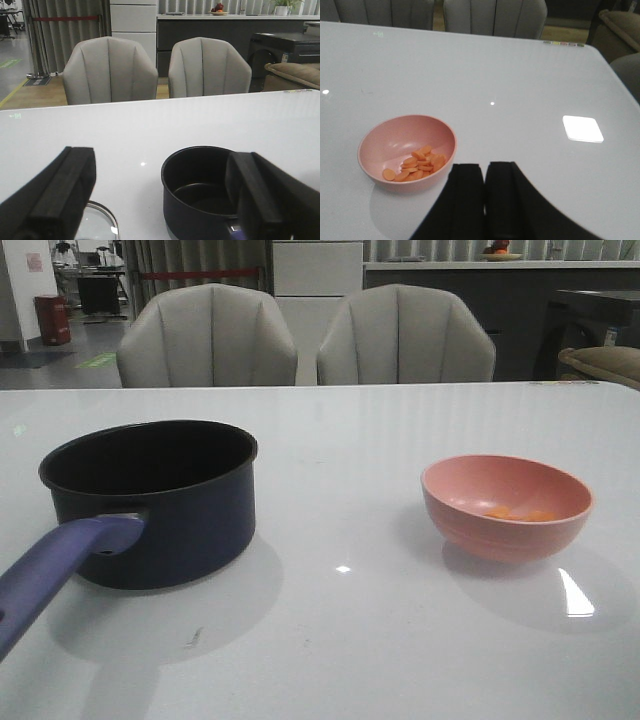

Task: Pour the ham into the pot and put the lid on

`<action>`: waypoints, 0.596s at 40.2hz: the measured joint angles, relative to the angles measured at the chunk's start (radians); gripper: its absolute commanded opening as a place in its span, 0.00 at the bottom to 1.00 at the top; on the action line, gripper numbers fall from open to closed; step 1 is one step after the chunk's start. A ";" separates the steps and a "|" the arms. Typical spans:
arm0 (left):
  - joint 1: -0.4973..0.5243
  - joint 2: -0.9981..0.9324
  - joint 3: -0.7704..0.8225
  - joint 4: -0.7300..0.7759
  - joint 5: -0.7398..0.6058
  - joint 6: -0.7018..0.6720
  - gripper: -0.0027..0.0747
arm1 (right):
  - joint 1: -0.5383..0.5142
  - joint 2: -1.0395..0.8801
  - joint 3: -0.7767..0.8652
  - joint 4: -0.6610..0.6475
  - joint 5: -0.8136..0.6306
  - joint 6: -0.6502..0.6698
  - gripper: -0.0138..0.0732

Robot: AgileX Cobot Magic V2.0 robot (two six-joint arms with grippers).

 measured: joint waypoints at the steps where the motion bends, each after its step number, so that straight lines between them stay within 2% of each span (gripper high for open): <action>1: 0.000 0.000 0.000 0.000 0.000 0.000 0.77 | 0.000 0.017 -0.005 0.010 0.000 0.000 0.34; 3: 0.000 0.000 0.000 0.000 0.003 0.000 0.77 | 0.000 0.061 -0.021 0.025 0.002 0.000 0.37; 8: 0.000 0.000 0.000 -0.002 0.004 0.000 0.77 | 0.000 0.202 -0.083 0.068 0.012 0.000 0.56; 12: 0.000 0.000 0.000 -0.002 0.004 0.000 0.77 | 0.000 0.322 -0.146 0.097 0.025 0.000 0.67; 24: 0.000 0.000 0.000 -0.002 0.005 0.000 0.77 | 0.000 0.731 -0.392 0.161 0.169 0.000 0.67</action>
